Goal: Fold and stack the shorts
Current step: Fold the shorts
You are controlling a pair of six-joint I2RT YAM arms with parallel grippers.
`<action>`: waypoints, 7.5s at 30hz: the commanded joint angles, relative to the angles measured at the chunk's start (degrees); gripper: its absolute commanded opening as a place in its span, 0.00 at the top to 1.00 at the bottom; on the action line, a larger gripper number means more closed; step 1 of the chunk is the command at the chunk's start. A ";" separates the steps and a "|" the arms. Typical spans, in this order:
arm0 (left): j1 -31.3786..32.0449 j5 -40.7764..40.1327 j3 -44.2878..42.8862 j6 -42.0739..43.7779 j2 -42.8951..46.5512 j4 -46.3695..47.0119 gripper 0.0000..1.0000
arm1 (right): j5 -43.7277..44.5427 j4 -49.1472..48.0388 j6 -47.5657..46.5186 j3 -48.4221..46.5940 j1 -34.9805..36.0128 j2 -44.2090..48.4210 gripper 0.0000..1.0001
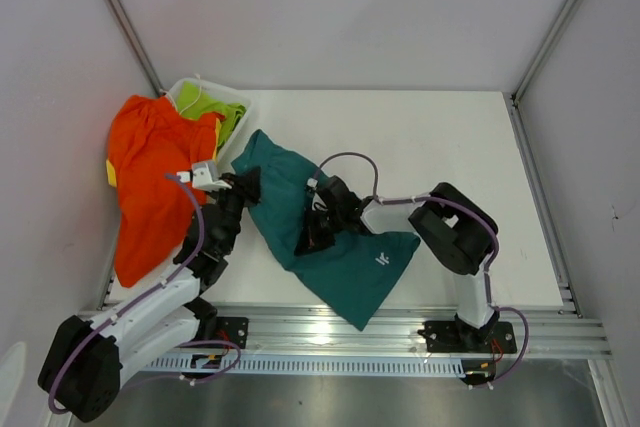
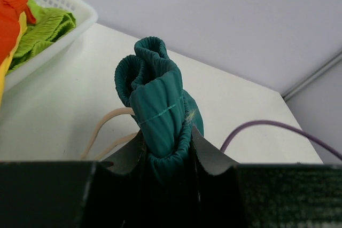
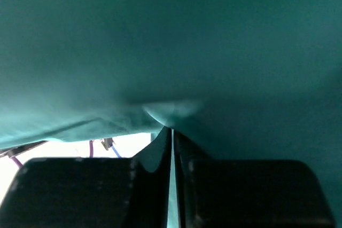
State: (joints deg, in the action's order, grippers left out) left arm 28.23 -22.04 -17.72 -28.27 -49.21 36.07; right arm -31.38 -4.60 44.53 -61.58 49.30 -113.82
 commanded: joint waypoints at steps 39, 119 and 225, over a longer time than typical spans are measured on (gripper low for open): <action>7.19 0.16 3.30 10.87 7.64 6.46 1.00 | -3.52 15.49 -8.93 8.61 -16.16 9.17 0.86; 36.97 -25.50 -10.32 53.30 -10.20 16.12 1.00 | 4.48 22.36 -16.76 16.75 -31.11 22.33 0.81; 24.16 7.28 -6.54 0.68 -7.13 -14.88 0.01 | -2.29 25.96 -17.38 11.92 -35.06 30.77 0.01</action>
State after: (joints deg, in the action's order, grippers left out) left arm 54.37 -14.94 -24.36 -23.86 -59.46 24.53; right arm -30.74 23.55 26.76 -50.04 14.31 -81.52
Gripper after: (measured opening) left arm 0.993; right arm 0.993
